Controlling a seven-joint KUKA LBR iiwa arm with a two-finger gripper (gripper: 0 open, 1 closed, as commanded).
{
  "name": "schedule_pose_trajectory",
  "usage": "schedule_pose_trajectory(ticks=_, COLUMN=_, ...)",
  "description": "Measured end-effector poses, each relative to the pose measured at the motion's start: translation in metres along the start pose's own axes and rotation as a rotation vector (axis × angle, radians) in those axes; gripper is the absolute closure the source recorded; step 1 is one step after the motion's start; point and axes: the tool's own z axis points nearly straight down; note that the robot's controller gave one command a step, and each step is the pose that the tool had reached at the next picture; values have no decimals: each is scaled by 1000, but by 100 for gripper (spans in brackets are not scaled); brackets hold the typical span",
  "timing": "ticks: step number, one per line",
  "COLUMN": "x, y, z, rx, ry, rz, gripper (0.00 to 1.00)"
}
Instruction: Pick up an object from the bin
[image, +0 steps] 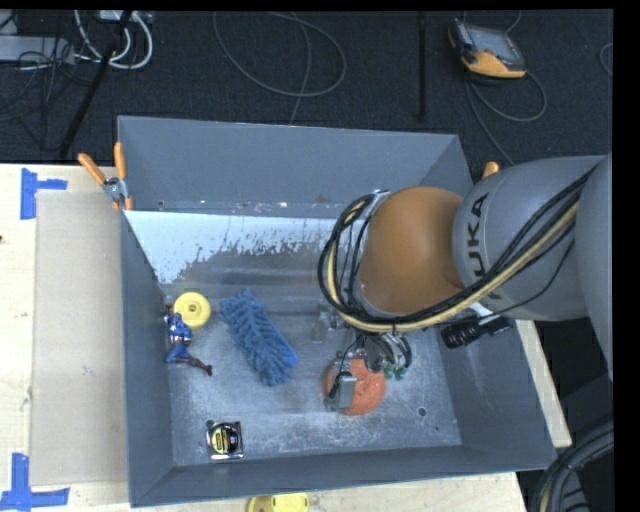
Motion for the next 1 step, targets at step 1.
schedule_pose_trajectory(ticks=1, x=-1, y=0, z=-4, rx=0, ry=-7, rz=2, gripper=0)
